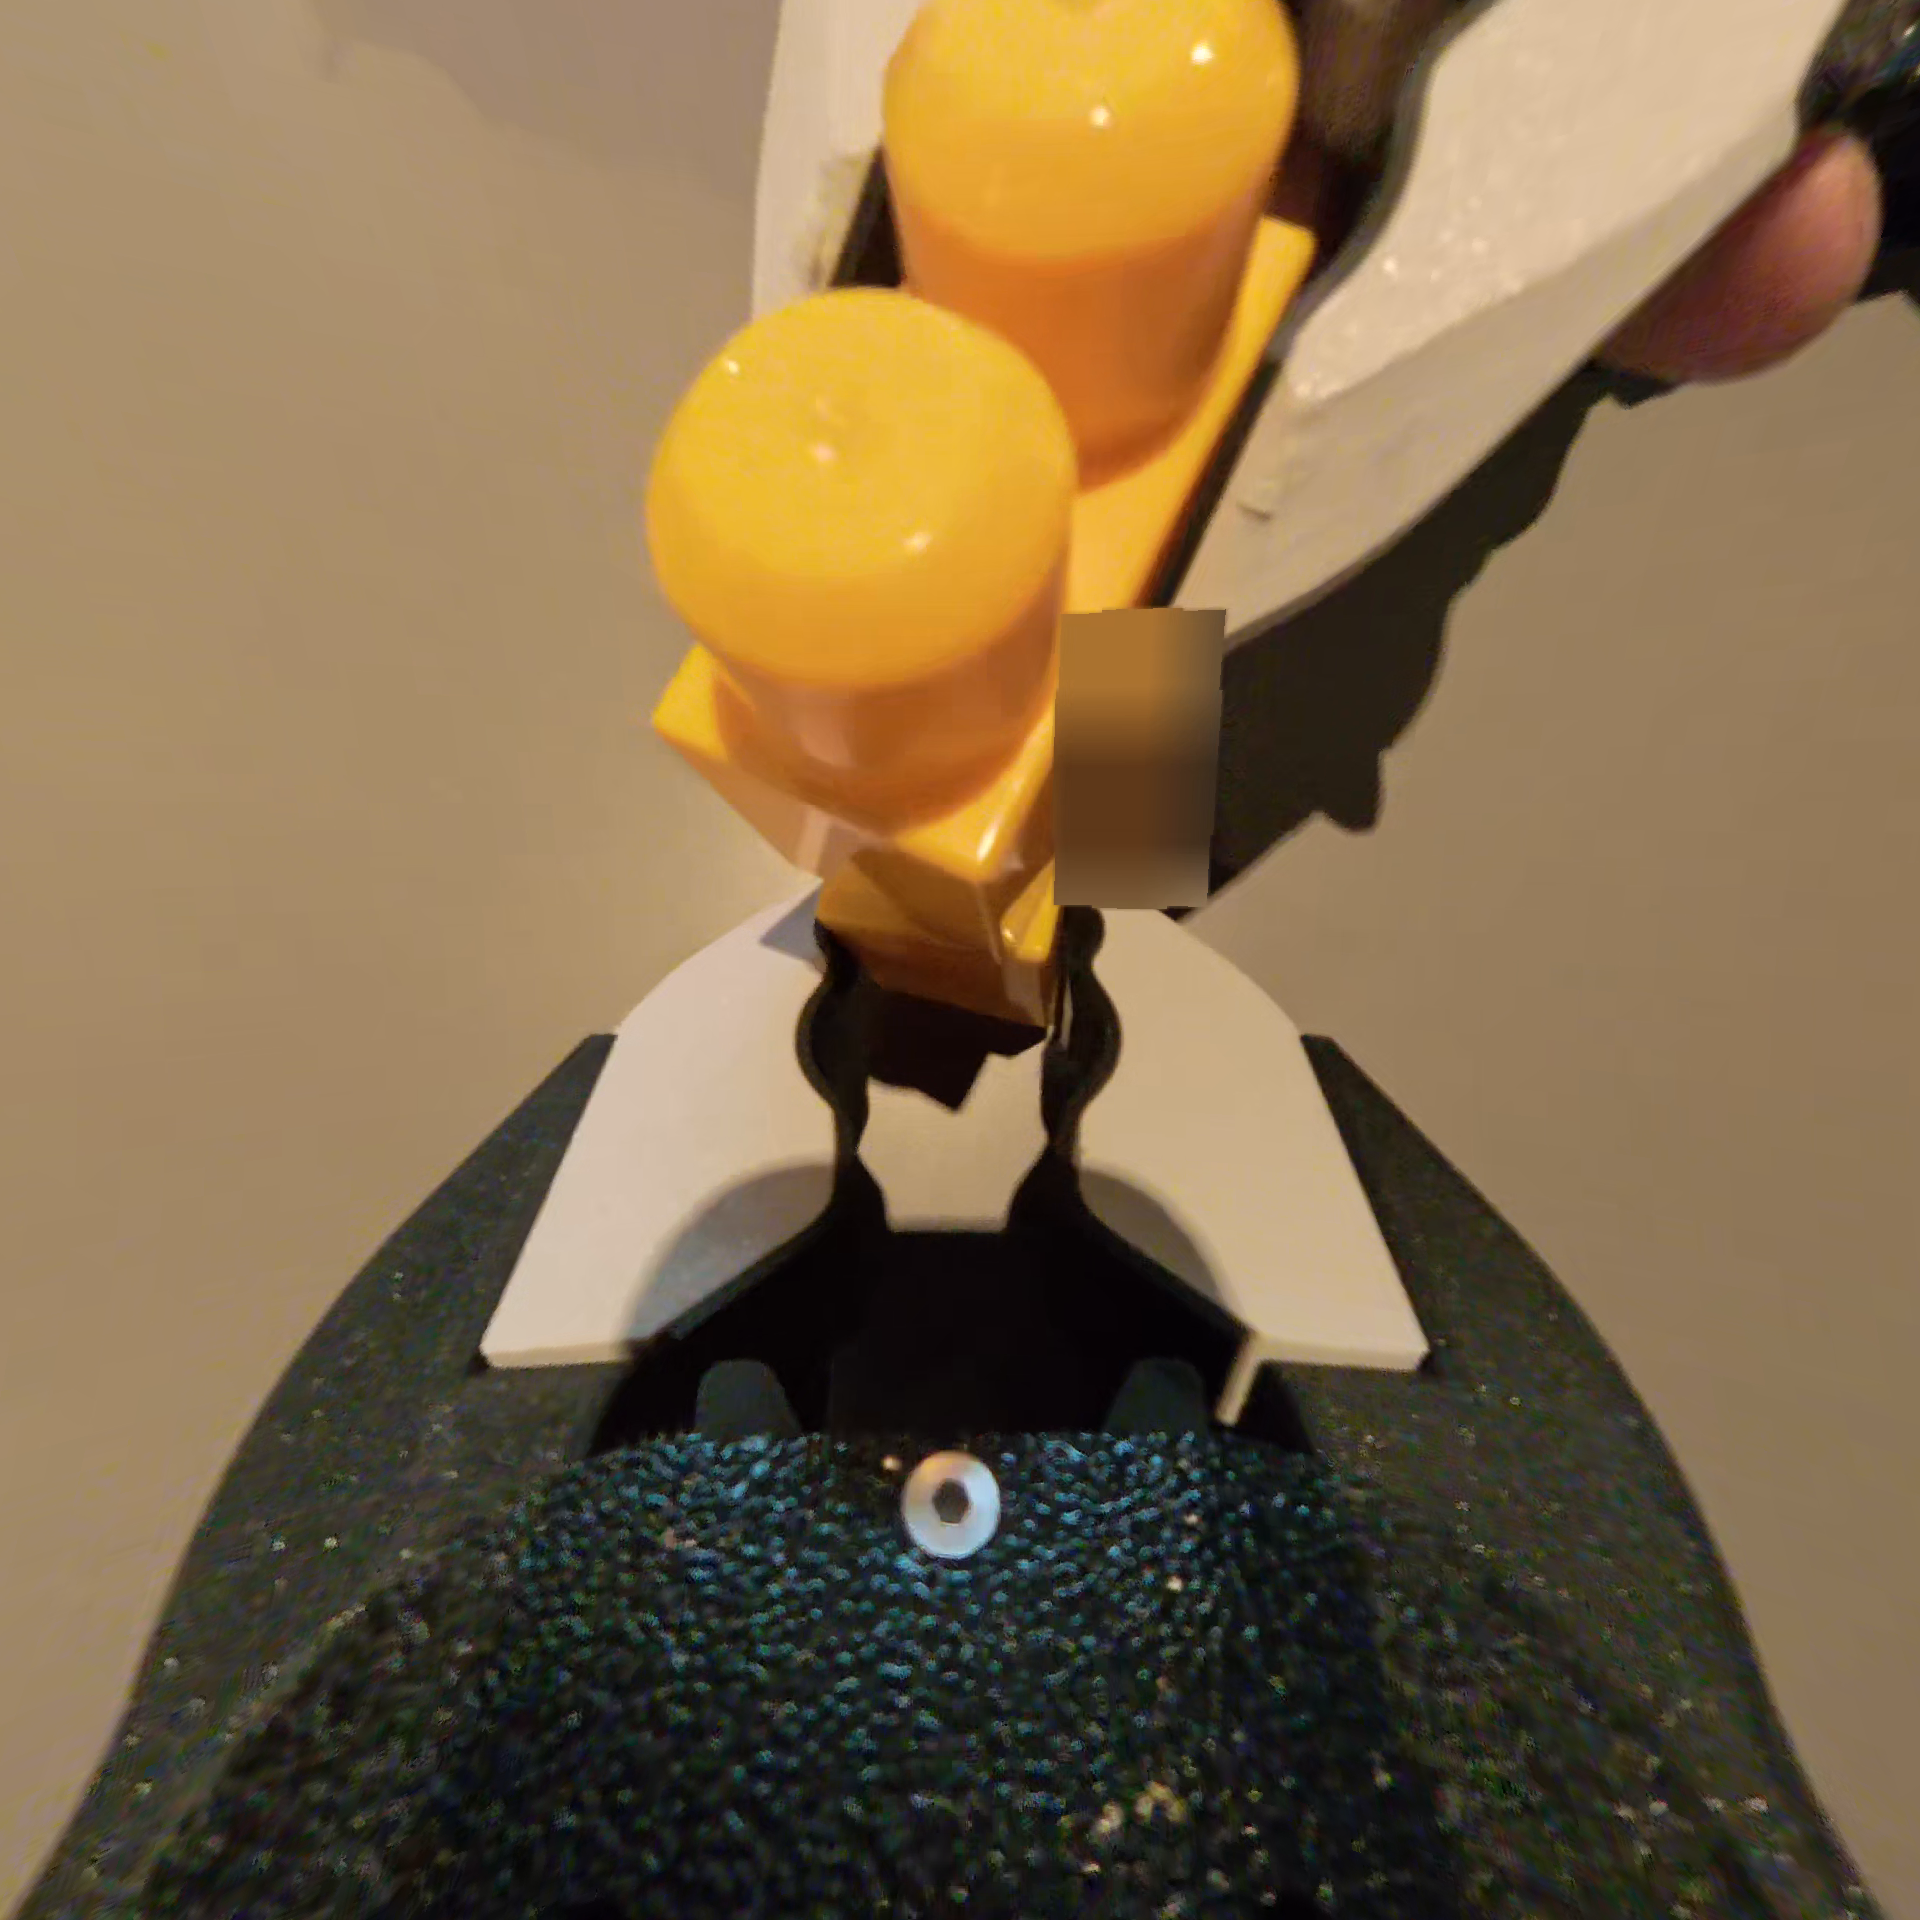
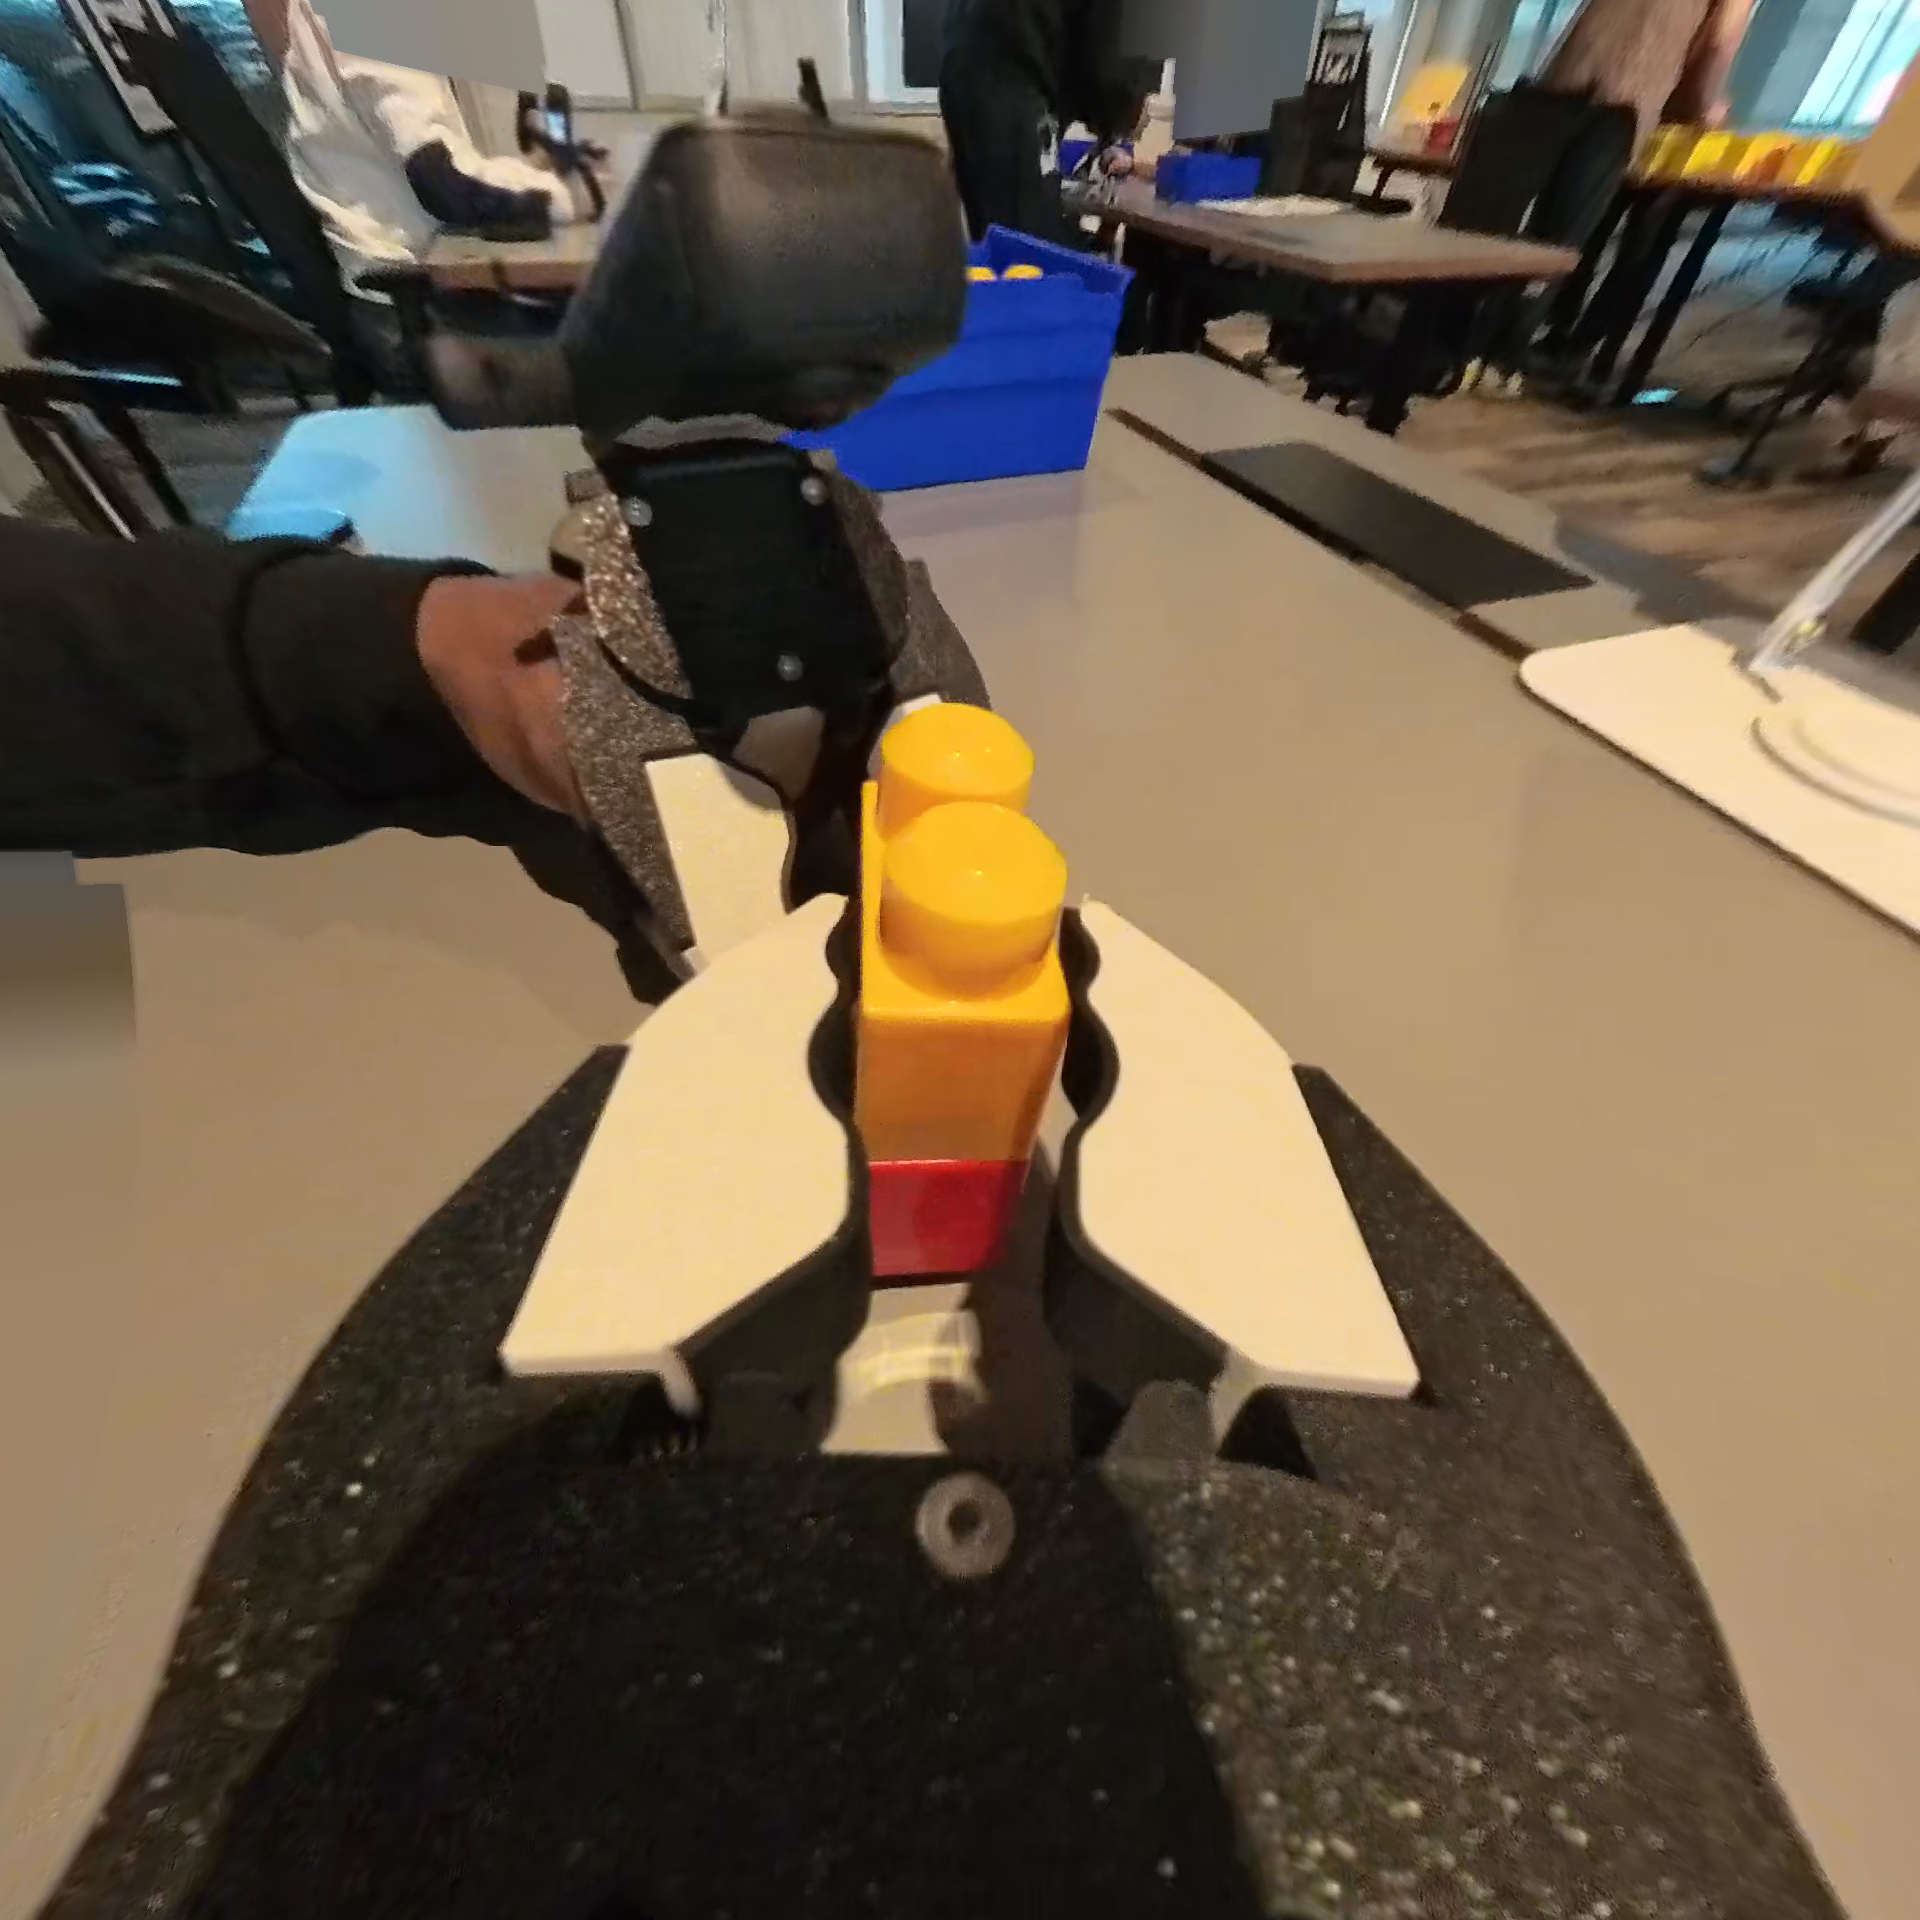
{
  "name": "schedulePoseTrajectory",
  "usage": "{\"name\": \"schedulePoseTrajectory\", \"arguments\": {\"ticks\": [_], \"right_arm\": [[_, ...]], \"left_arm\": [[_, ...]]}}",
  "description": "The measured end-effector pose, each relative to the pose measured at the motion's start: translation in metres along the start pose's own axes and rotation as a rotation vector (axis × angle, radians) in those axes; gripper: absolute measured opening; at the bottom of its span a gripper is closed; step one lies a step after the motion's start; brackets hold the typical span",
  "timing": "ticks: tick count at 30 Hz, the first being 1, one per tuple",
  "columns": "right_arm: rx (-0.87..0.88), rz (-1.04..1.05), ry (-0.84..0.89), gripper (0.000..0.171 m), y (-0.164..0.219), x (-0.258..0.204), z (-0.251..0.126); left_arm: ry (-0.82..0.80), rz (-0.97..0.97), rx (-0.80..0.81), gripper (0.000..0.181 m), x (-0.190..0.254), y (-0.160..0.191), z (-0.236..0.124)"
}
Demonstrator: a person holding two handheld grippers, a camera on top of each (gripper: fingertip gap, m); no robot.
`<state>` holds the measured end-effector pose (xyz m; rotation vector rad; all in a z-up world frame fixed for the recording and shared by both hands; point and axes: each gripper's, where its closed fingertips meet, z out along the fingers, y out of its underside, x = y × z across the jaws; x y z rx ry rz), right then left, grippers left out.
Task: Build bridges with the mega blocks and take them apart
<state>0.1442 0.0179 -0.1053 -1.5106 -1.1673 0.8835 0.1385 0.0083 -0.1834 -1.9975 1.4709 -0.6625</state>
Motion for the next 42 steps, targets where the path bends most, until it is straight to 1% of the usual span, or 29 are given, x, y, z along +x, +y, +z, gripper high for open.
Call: {"name": "schedulePoseTrajectory", "arguments": {"ticks": [1, 6, 12, 16, 17, 19, 20, 22, 24, 26, 29, 33, 36, 39, 41, 42], "right_arm": [[0.011, -0.026, 0.012, 0.037, -0.002, -0.001, 0.000], [0.029, -0.137, 0.072, 0.037, -0.007, 0.000, 0.000], [0.074, 0.001, 0.036, 0.037, -0.010, 0.005, -0.003], [0.216, 0.103, -0.002, 0.037, -0.030, 0.014, -0.022], [0.225, 0.114, -0.006, 0.037, -0.031, 0.017, -0.026], [0.152, 0.072, -0.010, 0.037, -0.022, 0.018, -0.026], [0.101, 0.025, 0.018, 0.037, -0.014, 0.020, -0.024], [0.020, -0.036, 0.046, 0.037, -0.001, 0.021, -0.018], [-0.036, -0.043, 0.035, 0.037, 0.009, 0.017, -0.010], [-0.065, -0.072, 0.040, 0.037, 0.012, 0.014, -0.006], [-0.067, -0.053, 0.043, 0.037, 0.011, 0.015, -0.006], [-0.077, -0.014, 0.058, 0.037, 0.013, 0.021, -0.009], [-0.080, -0.018, 0.048, 0.037, 0.013, 0.021, -0.010], [-0.080, -0.023, 0.045, 0.037, 0.013, 0.020, -0.010], [-0.080, -0.024, 0.043, 0.037, 0.013, 0.020, -0.010], [-0.079, -0.023, 0.042, 0.037, 0.013, 0.020, -0.010]], "left_arm": [[0.013, -0.016, 0.002, 0.038, 0.001, 0.000, 0.000], [0.023, -0.073, 0.003, 0.037, 0.000, 0.000, -0.002], [-0.003, -0.050, -0.001, 0.037, -0.002, 0.002, -0.004], [-0.017, -0.080, -0.002, 0.037, -0.008, 0.005, -0.007], [-0.018, -0.092, 0.001, 0.037, -0.010, 0.006, -0.009], [-0.020, -0.121, 0.017, 0.037, -0.016, 0.008, -0.013], [-0.025, -0.143, 0.033, 0.037, -0.020, 0.008, -0.016], [-0.035, -0.194, 0.108, 0.037, -0.029, 0.003, -0.027], [-0.039, -0.232, 0.195, 0.038, -0.037, -0.004, -0.042], [-0.058, -0.239, 0.226, 0.038, -0.042, -0.005, -0.051], [-0.045, -0.218, 0.177, 0.038, -0.039, 0.002, -0.047], [-0.047, -0.153, 0.022, 0.038, -0.031, 0.019, -0.026], [-0.067, -0.076, -0.004, 0.039, -0.027, 0.020, -0.021], [-0.066, -0.066, 0.000, 0.040, -0.026, 0.020, -0.021], [-0.036, -0.090, 0.012, 0.048, -0.025, 0.019, -0.022], [-0.045, -0.107, 0.016, 0.062, -0.028, 0.019, -0.023]]}}
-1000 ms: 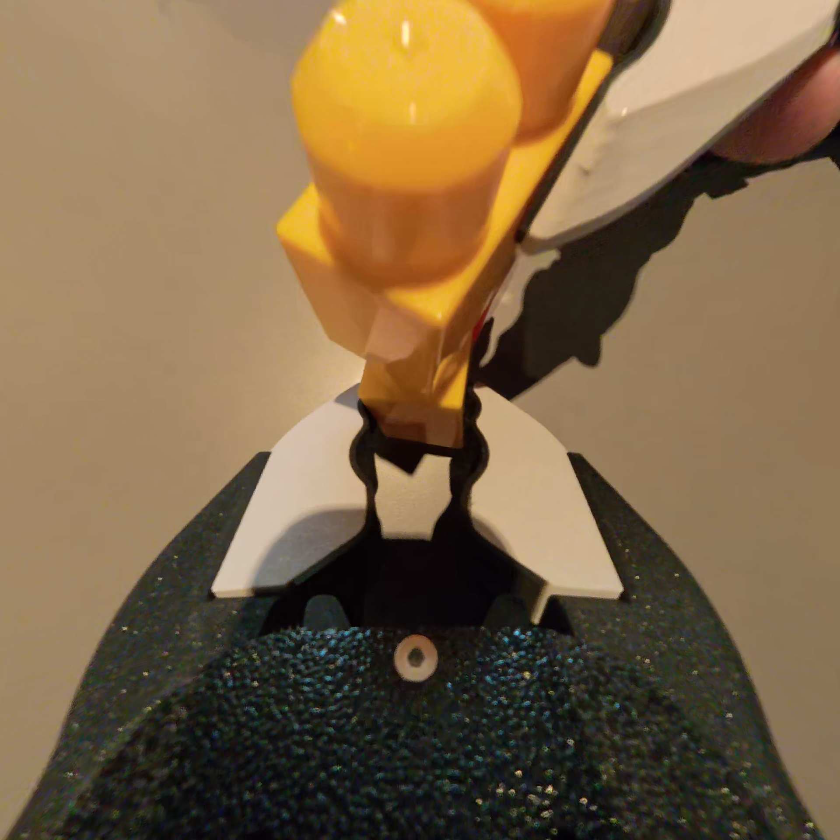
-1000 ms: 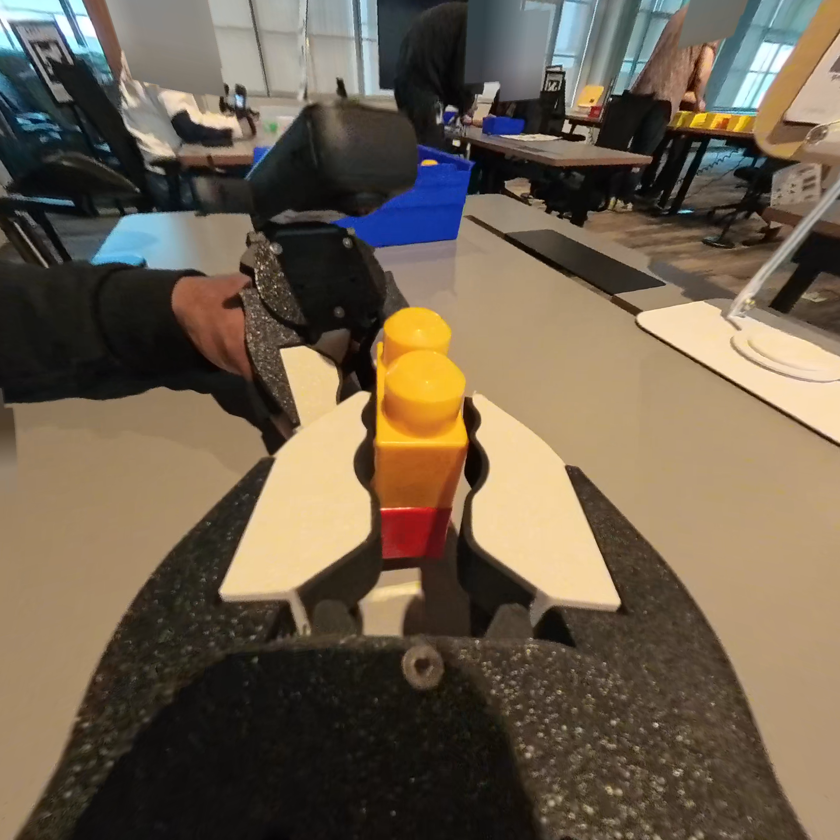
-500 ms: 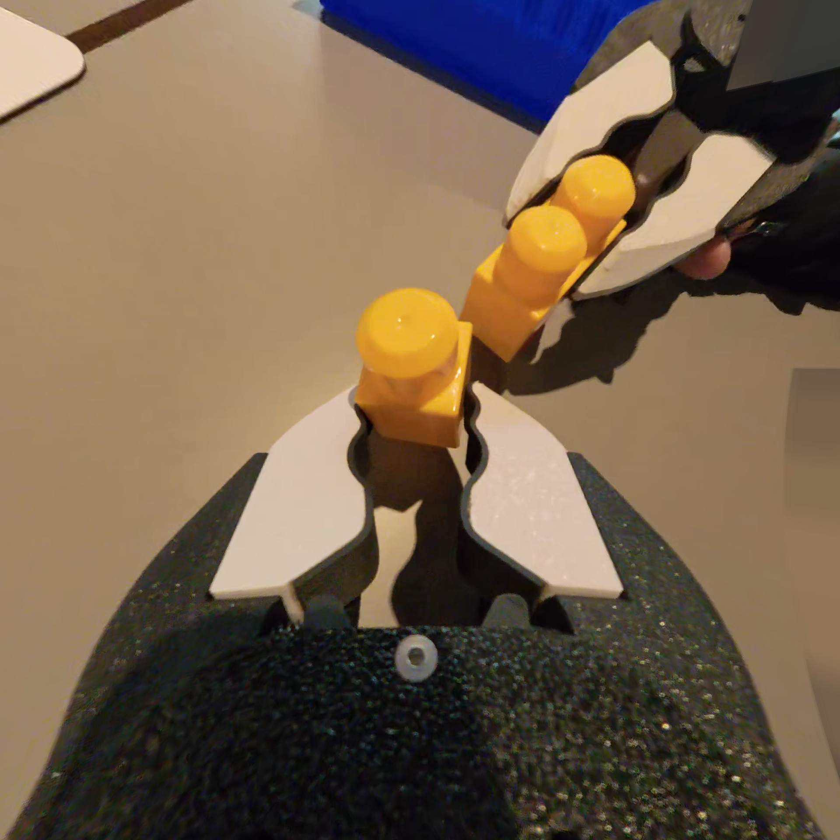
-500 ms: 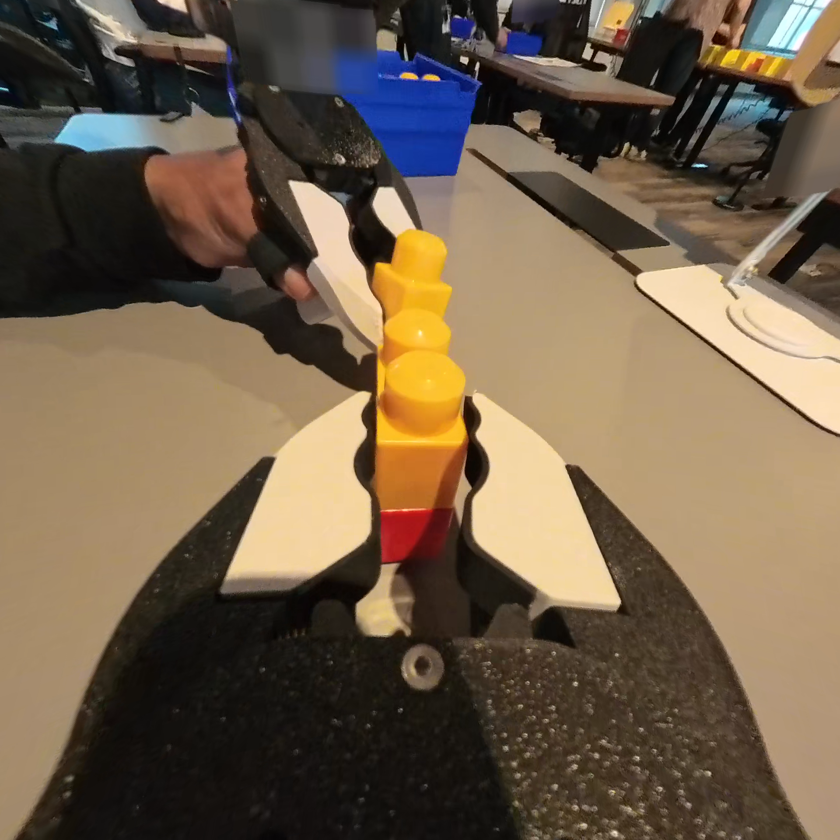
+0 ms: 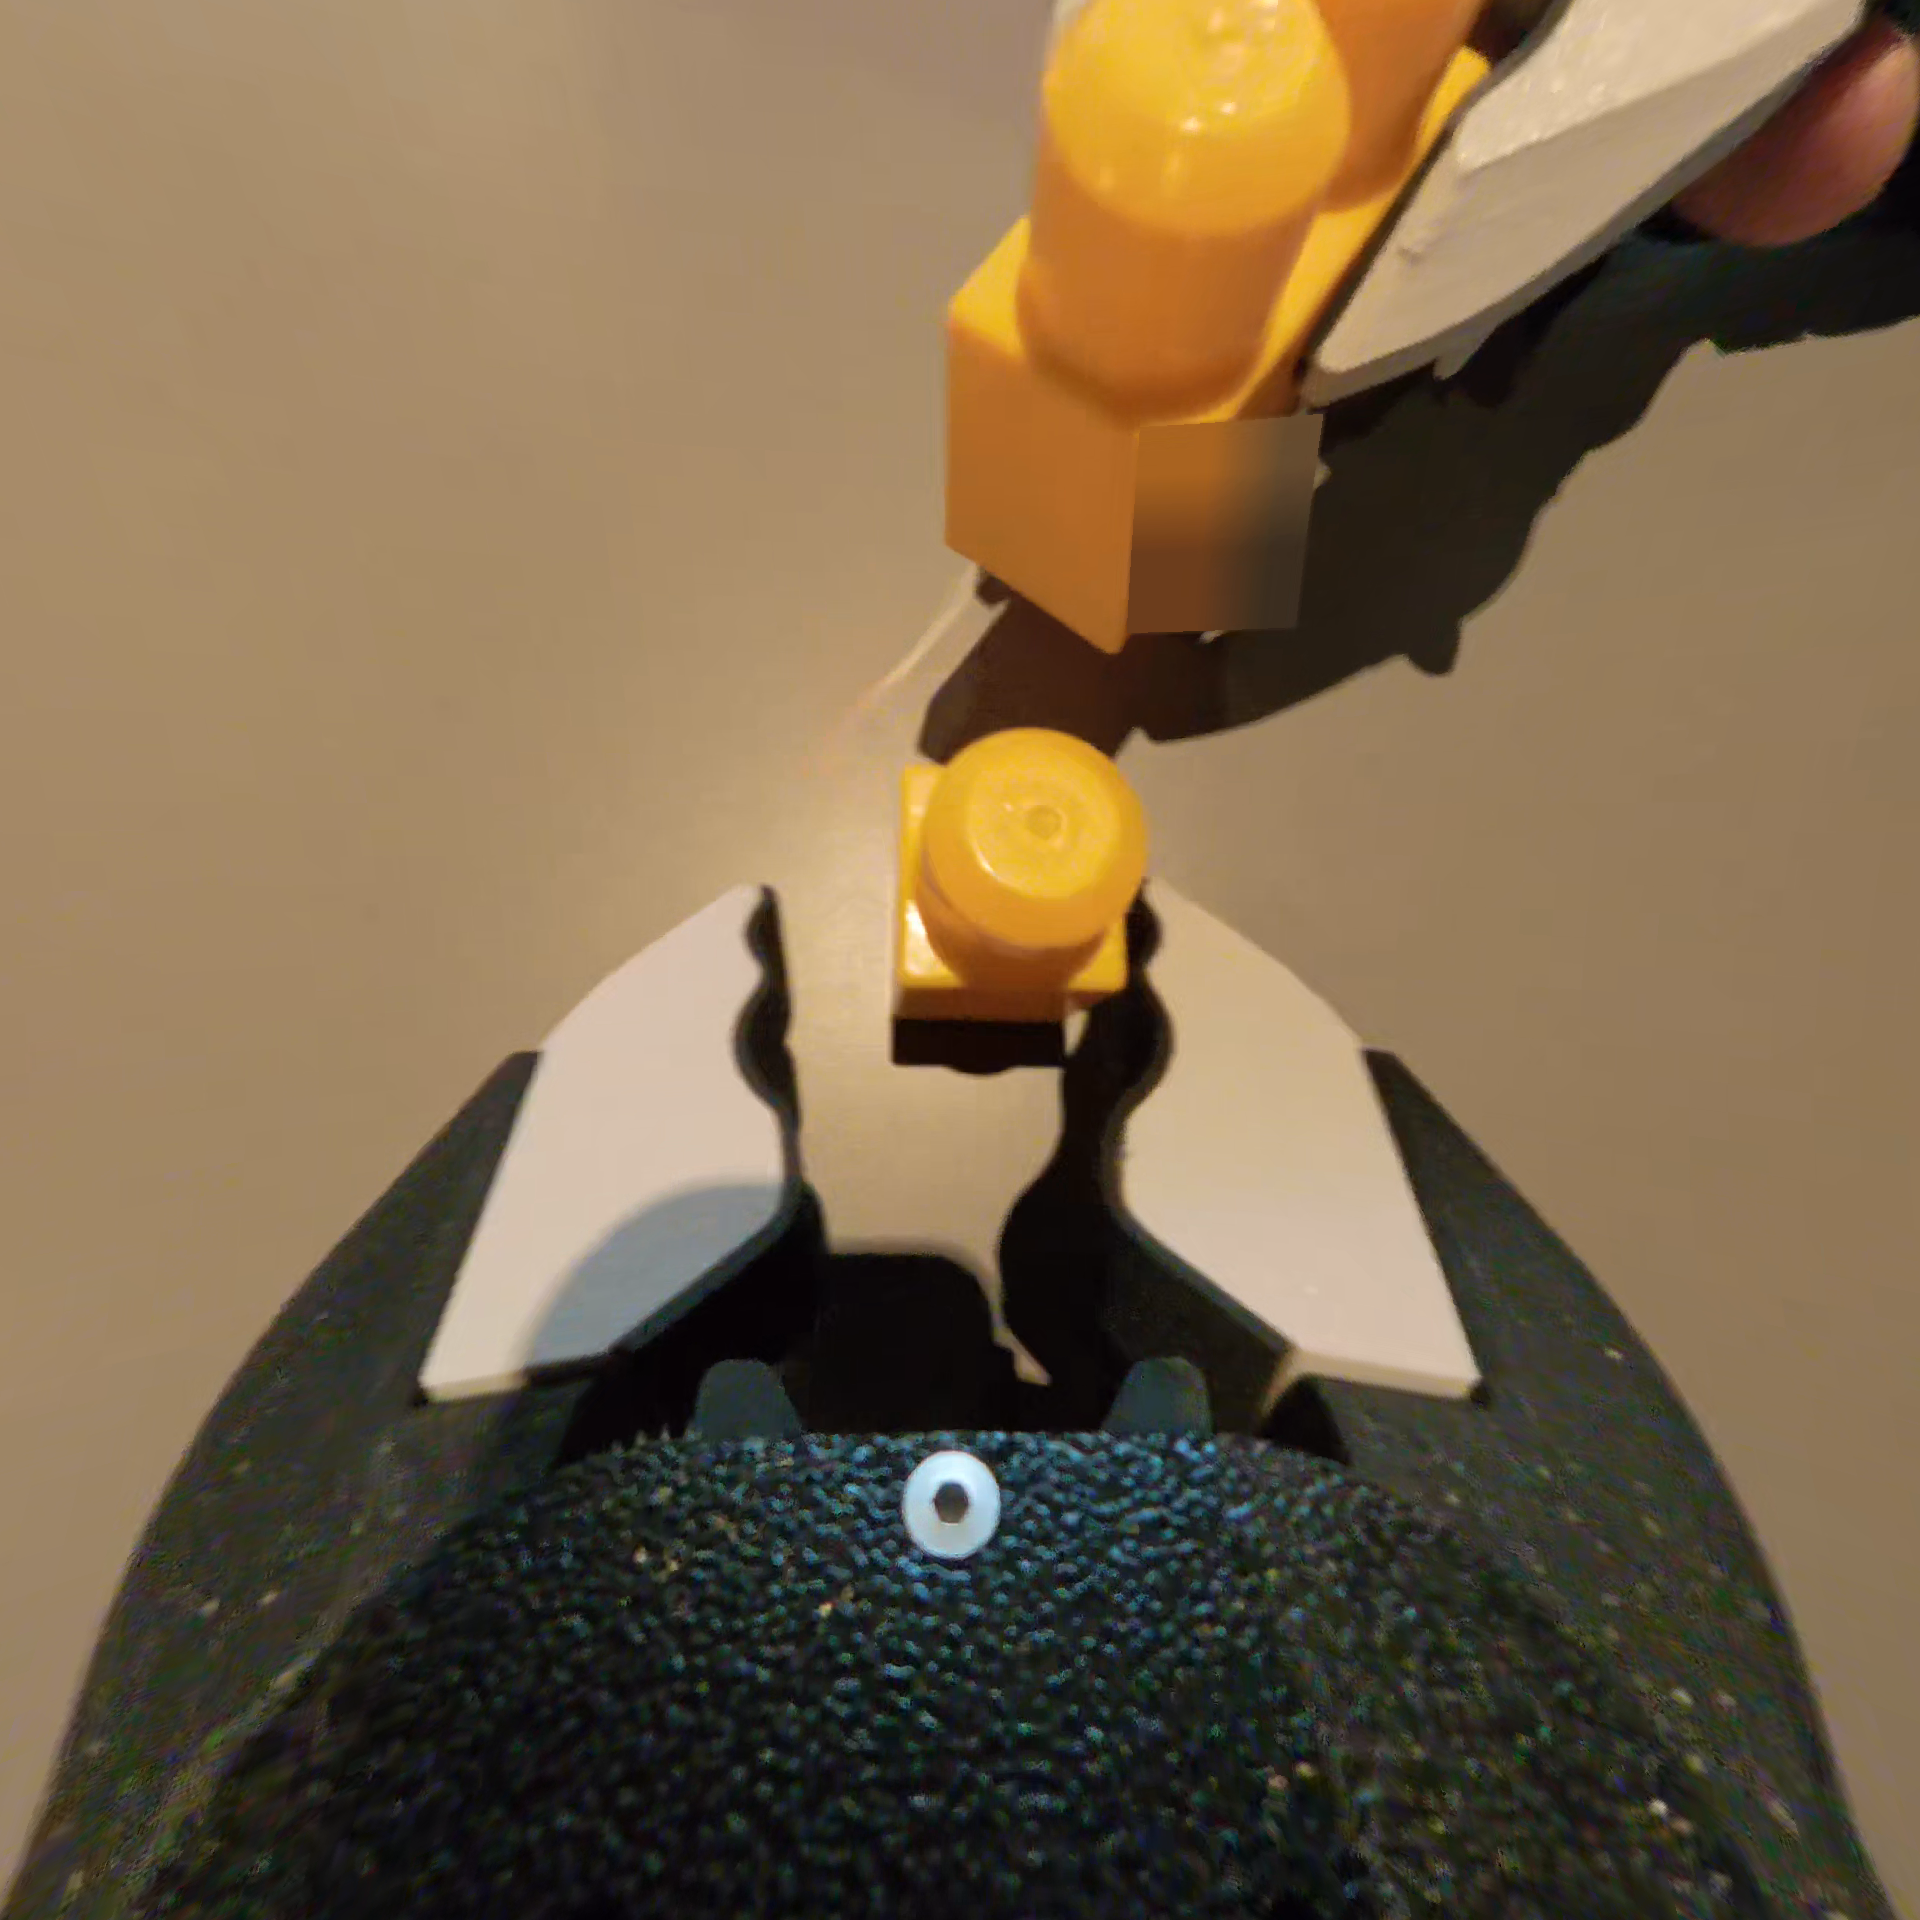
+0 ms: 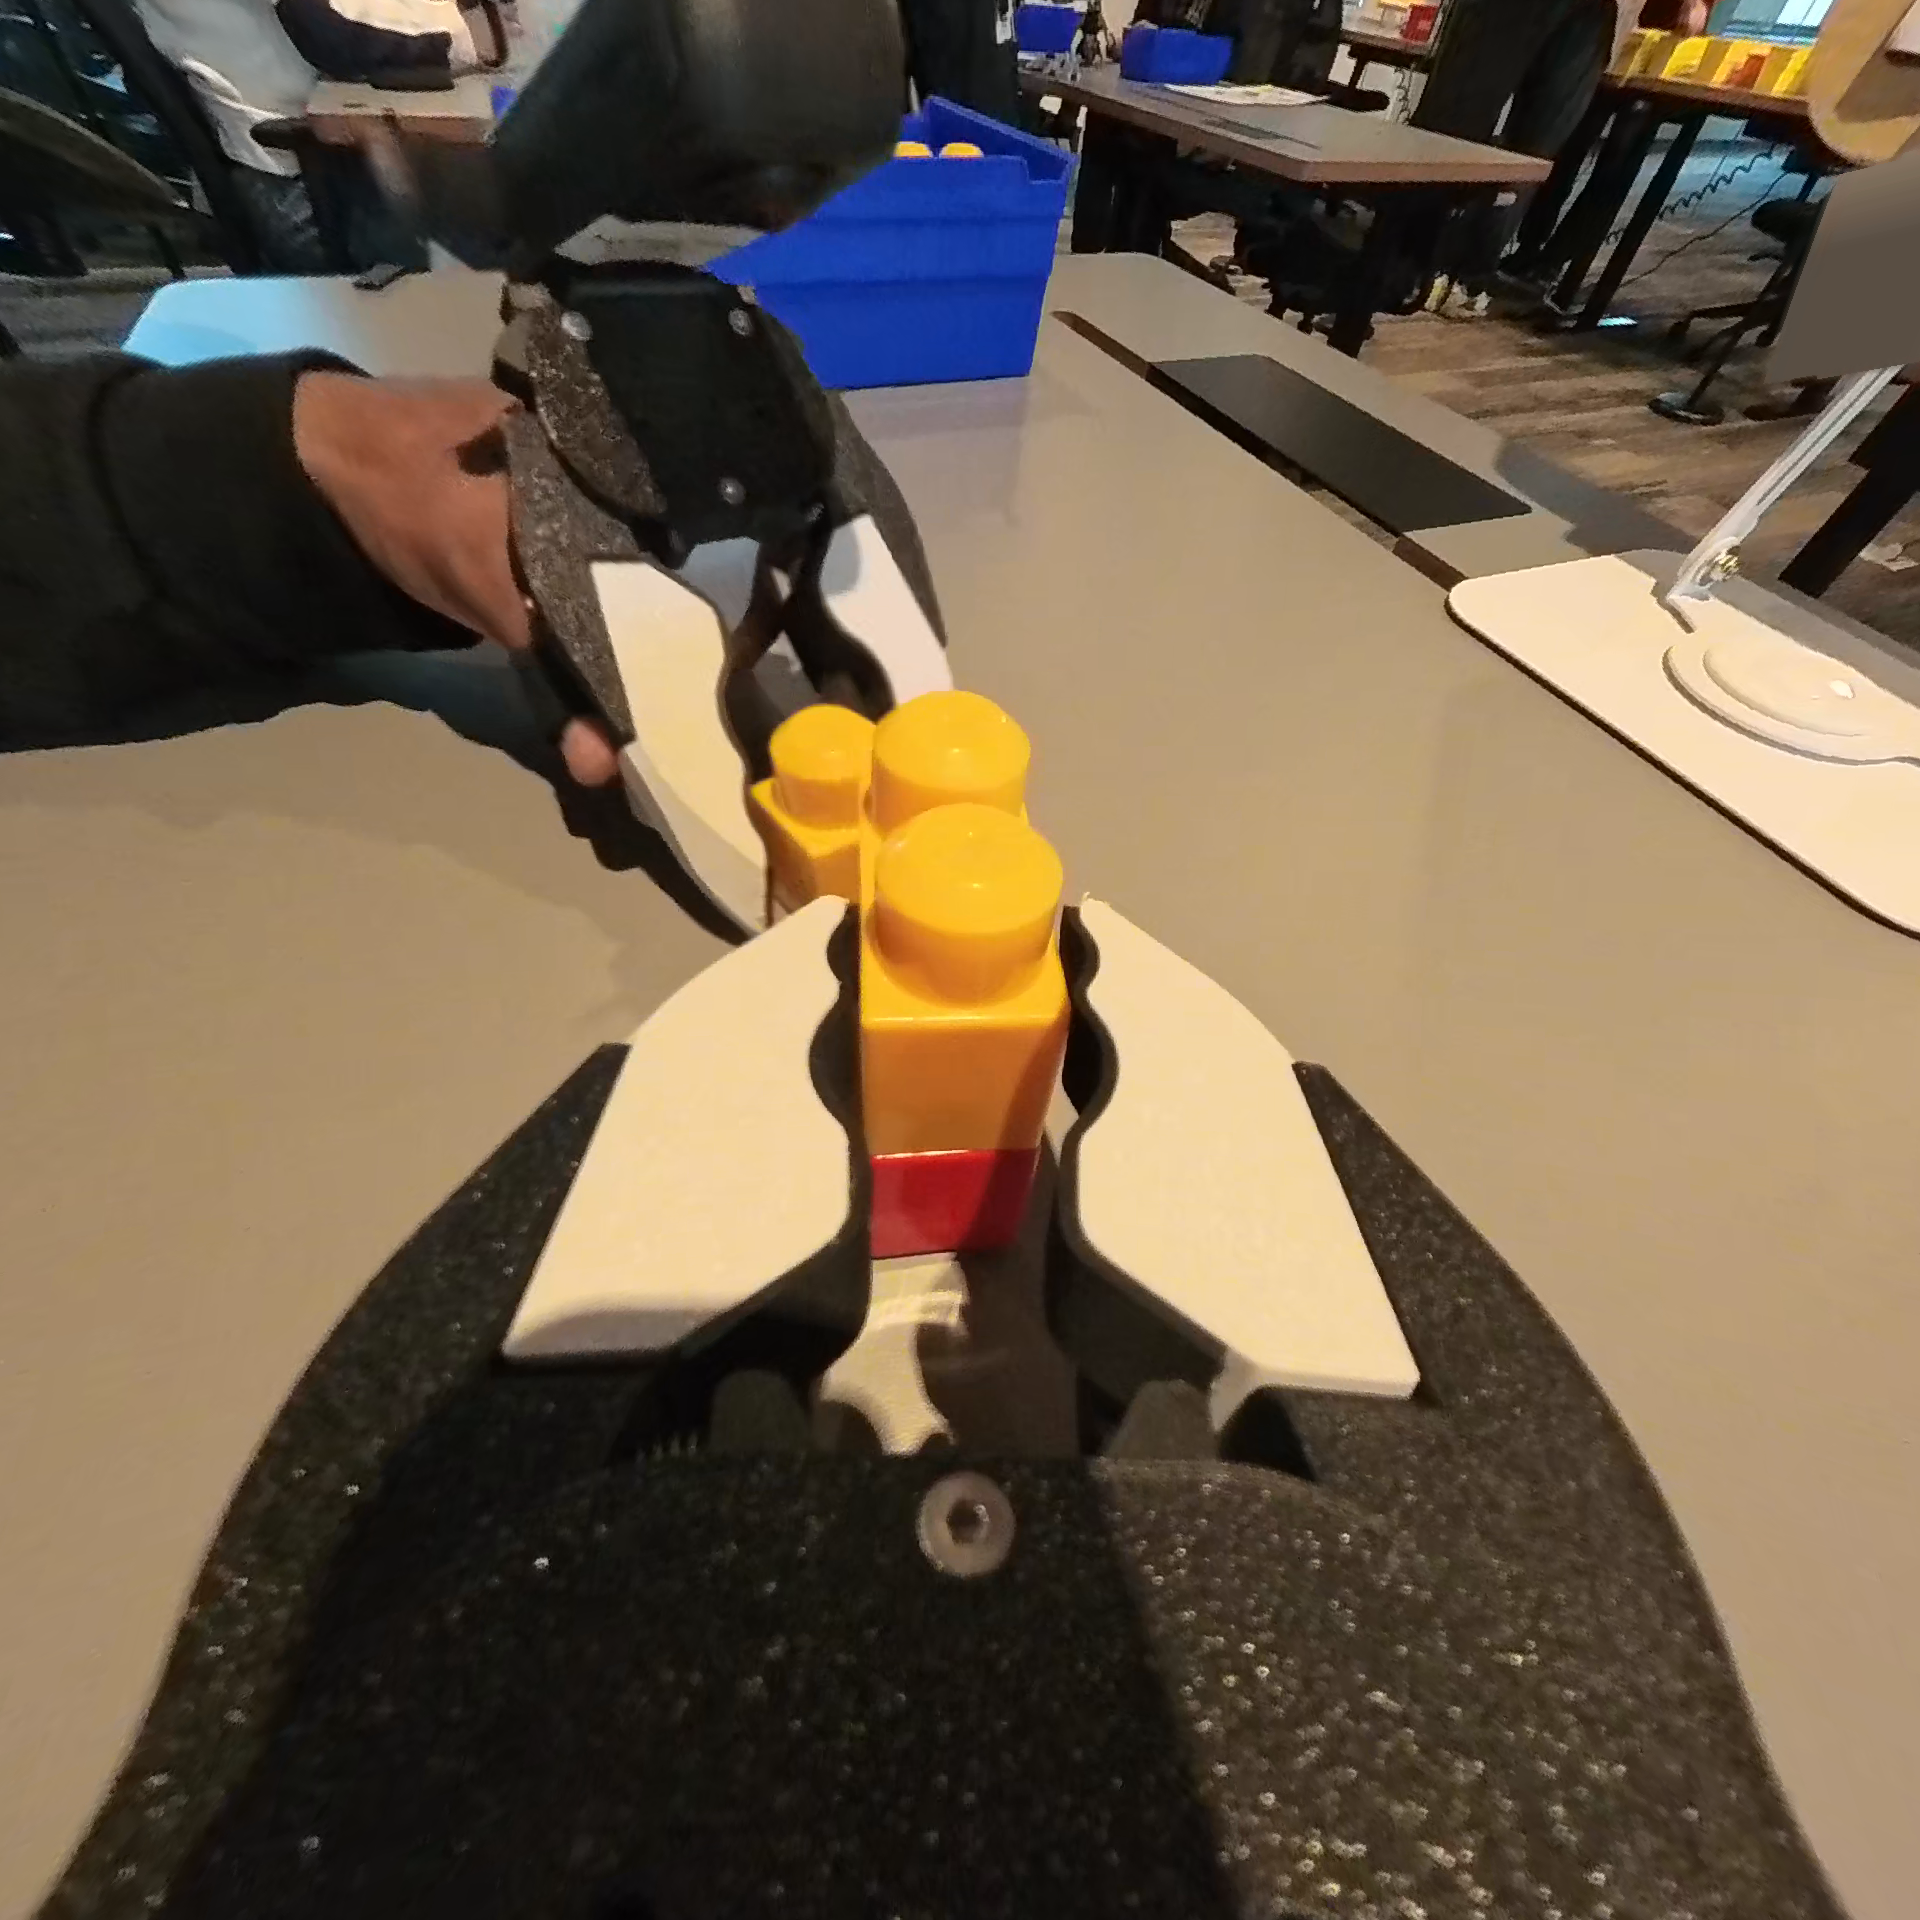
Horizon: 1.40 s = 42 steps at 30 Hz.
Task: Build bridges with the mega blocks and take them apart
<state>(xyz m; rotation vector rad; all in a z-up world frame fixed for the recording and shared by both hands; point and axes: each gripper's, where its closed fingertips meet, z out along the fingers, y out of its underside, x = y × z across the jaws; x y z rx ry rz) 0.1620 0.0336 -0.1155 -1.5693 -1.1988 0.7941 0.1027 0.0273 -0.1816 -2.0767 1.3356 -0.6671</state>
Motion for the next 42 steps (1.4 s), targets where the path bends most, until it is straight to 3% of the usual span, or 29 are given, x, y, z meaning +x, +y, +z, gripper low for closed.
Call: {"name": "schedulePoseTrajectory", "arguments": {"ticks": [3, 7, 13, 17, 22, 23, 25, 27, 31, 35, 42], "right_arm": [[0.005, 0.011, -0.006, 0.037, 0.000, 0.000, -0.001], [0.055, -0.023, -0.113, 0.037, -0.009, -0.021, 0.000], [0.088, -0.074, -0.169, 0.036, -0.016, -0.039, 0.001], [0.111, -0.060, -0.194, 0.036, -0.019, -0.041, -0.001], [0.121, -0.075, -0.197, 0.037, -0.020, -0.043, -0.002], [0.128, -0.067, -0.181, 0.039, -0.021, -0.040, -0.002], [0.145, -0.025, -0.167, 0.063, -0.026, -0.034, -0.005], [0.133, 0.052, -0.228, 0.073, -0.025, -0.034, -0.008], [0.086, 0.069, -0.287, 0.058, -0.014, -0.041, -0.004], [0.037, 0.015, -0.239, 0.039, -0.007, -0.040, 0.001], [0.008, -0.064, -0.185, 0.038, -0.010, -0.038, 0.001]], "left_arm": [[-0.062, 0.018, 0.124, 0.089, -0.009, -0.022, -0.017], [-0.036, 0.168, 0.511, 0.076, 0.018, -0.083, -0.062], [0.028, 0.309, 0.291, 0.060, 0.042, -0.059, -0.029], [0.073, 0.315, 0.264, 0.041, 0.051, -0.055, -0.018], [0.084, 0.310, 0.270, 0.038, 0.053, -0.056, -0.019], [0.076, 0.298, 0.275, 0.037, 0.051, -0.057, -0.021], [0.056, 0.242, 0.338, 0.037, 0.045, -0.066, -0.032], [0.081, 0.175, 0.442, 0.037, 0.041, -0.076, -0.047], [0.101, 0.181, 0.449, 0.037, 0.043, -0.075, -0.051], [0.121, 0.208, 0.418, 0.037, 0.051, -0.074, -0.043], [0.206, 0.102, 0.447, 0.036, 0.051, -0.074, -0.048]]}}
